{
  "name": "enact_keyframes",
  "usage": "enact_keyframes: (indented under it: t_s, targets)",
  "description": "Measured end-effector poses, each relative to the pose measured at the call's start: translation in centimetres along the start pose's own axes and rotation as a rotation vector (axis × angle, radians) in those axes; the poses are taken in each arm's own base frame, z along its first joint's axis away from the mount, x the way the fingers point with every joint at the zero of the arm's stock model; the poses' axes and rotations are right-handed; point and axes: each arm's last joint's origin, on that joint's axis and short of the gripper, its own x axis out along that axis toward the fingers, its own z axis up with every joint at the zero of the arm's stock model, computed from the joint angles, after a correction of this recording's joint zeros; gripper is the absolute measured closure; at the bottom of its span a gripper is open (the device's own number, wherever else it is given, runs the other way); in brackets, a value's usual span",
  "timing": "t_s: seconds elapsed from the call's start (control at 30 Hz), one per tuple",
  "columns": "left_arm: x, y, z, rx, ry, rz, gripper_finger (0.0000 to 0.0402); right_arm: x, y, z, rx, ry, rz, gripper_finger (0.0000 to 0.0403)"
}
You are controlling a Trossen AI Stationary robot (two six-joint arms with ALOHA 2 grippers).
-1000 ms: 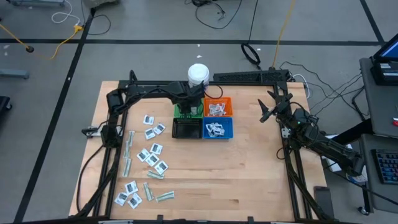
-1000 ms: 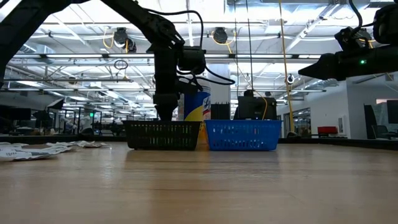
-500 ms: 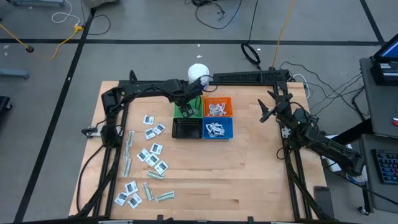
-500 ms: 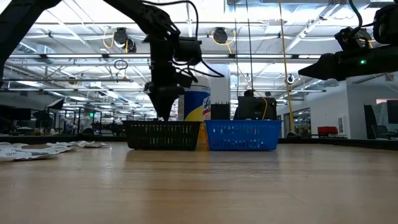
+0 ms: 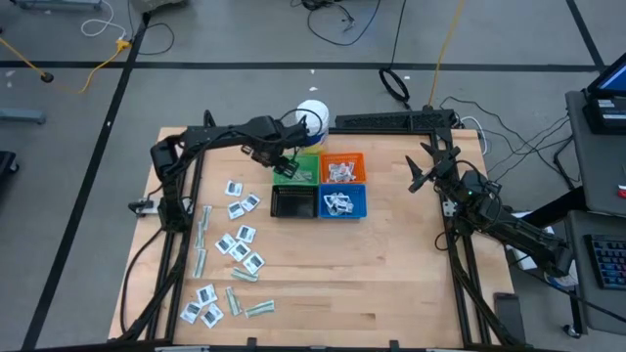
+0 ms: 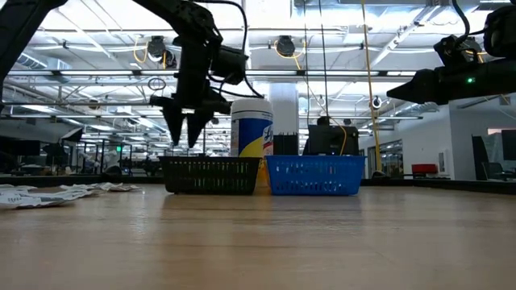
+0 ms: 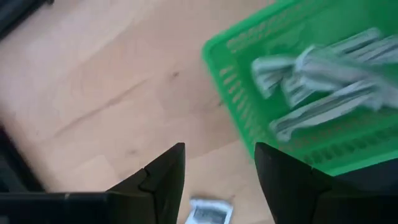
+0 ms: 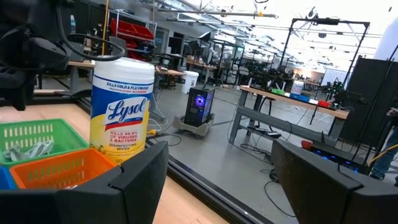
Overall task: Pick & Place First Aid Supplies
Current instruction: Put the green bandage pad into the green basket
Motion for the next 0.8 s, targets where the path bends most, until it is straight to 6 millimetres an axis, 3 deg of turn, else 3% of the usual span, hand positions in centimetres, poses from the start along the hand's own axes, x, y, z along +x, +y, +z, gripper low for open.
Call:
enact_keyframes:
  t_s: [0.27, 0.6, 0.8]
  targets:
    - [-0.6, 1.3, -1.6, -0.047, 0.053, 0.017, 0.0173, 0.0, 0.0, 0.0, 0.0, 0.0, 0.001, 0.0124]
    - [0.2, 3.0, -7.4, -0.084, 0.054, 0.017, 0.0143, 0.0, 0.0, 0.1, 0.002, -0.008, -0.001, 0.0124]
    - [1.2, 4.5, -11.2, -0.152, 0.082, 0.04, 0.0148, 0.0, 0.0, 0.1, 0.002, -0.006, -0.001, 0.0124]
